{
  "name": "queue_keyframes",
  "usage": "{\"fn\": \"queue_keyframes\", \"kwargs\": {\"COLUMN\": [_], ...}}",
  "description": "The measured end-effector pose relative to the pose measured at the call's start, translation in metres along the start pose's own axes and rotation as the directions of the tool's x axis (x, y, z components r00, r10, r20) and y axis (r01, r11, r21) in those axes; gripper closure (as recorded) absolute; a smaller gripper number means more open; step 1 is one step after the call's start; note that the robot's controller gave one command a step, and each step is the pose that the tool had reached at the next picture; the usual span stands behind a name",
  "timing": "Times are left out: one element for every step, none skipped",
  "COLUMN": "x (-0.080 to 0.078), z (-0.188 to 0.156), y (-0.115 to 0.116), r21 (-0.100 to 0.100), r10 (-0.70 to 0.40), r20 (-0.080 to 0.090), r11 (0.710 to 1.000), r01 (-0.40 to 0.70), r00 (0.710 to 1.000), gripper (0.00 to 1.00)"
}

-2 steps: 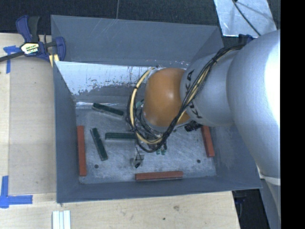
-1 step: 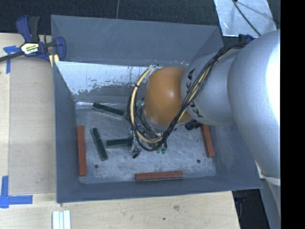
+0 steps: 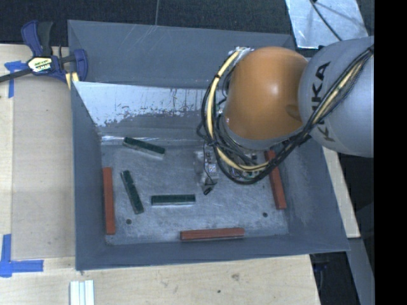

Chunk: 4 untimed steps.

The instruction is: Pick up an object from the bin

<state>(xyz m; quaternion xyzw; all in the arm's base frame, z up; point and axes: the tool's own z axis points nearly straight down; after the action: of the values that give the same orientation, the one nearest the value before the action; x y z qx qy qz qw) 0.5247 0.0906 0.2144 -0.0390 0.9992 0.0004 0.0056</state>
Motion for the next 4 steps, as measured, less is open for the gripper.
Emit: {"fn": "queue_keyframes", "kwargs": {"x": [-0.027, -0.028, -0.008, -0.010], "z": [0.129, 0.125, 0.145, 0.143], "y": [-0.025, -0.024, 0.021, 0.018], "r21": [-0.002, -0.002, -0.004, -0.003], "r10": [-0.223, -0.222, -0.207, -0.202], "r20": [-0.014, -0.009, -0.012, -0.007], "r11": [0.975, 0.975, 0.978, 0.979], "r01": [0.223, 0.222, 0.207, 0.202], "r00": [0.975, 0.975, 0.978, 0.979], "gripper": [1.00, 0.00, 0.00, 1.00]}}
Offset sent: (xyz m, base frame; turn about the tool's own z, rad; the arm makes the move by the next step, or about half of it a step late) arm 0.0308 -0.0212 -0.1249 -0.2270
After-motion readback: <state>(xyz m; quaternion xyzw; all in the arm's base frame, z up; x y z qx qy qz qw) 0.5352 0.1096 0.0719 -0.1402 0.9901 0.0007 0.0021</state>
